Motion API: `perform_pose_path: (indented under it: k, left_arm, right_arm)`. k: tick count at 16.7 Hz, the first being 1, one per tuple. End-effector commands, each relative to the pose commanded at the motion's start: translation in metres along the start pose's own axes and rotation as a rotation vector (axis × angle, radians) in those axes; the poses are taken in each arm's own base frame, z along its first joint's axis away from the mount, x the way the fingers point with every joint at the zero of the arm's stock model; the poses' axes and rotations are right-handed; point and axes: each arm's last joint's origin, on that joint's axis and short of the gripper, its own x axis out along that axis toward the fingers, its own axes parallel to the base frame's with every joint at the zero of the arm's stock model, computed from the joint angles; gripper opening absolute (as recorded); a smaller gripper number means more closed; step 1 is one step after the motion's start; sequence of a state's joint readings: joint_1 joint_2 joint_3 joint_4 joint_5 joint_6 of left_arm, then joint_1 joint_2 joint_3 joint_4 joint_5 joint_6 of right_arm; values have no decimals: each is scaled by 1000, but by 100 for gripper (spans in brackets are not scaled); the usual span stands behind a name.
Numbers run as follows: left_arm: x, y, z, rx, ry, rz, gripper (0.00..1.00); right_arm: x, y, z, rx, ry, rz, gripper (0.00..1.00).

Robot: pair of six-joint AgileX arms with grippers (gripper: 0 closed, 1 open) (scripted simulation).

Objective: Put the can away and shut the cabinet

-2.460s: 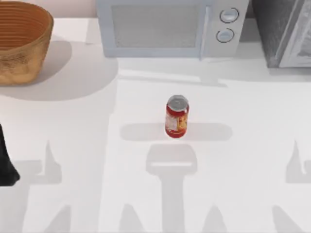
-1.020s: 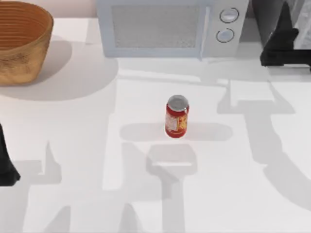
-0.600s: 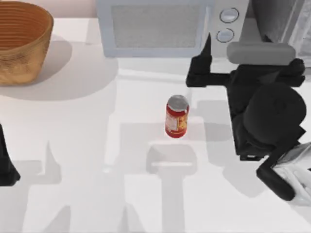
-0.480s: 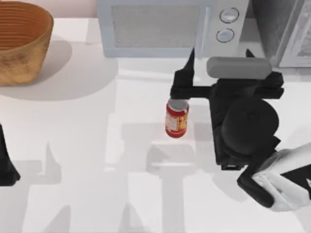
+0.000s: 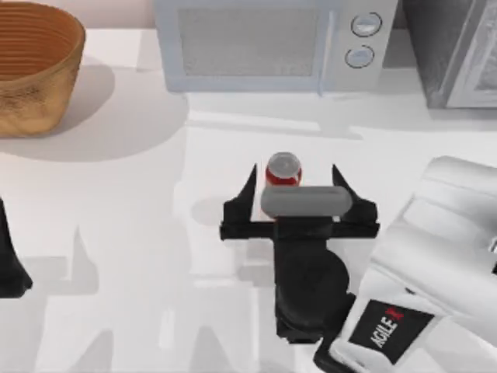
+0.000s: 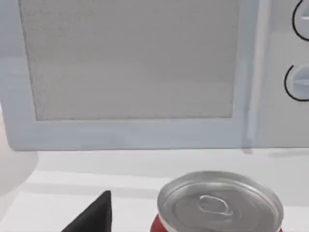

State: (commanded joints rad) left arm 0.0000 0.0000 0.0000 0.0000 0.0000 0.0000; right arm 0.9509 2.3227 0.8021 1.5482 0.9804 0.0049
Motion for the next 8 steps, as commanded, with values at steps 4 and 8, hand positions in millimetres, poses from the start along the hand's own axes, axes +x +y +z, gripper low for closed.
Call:
perform_pose_path:
  k: [4, 8]
  left_arm:
    - [0, 0, 0, 0, 0, 0, 100]
    - [0, 0, 0, 0, 0, 0, 100]
  right_arm:
    - [-15, 8, -31, -14, 15, -5, 100]
    - [-20, 10, -42, -19, 19, -7, 100]
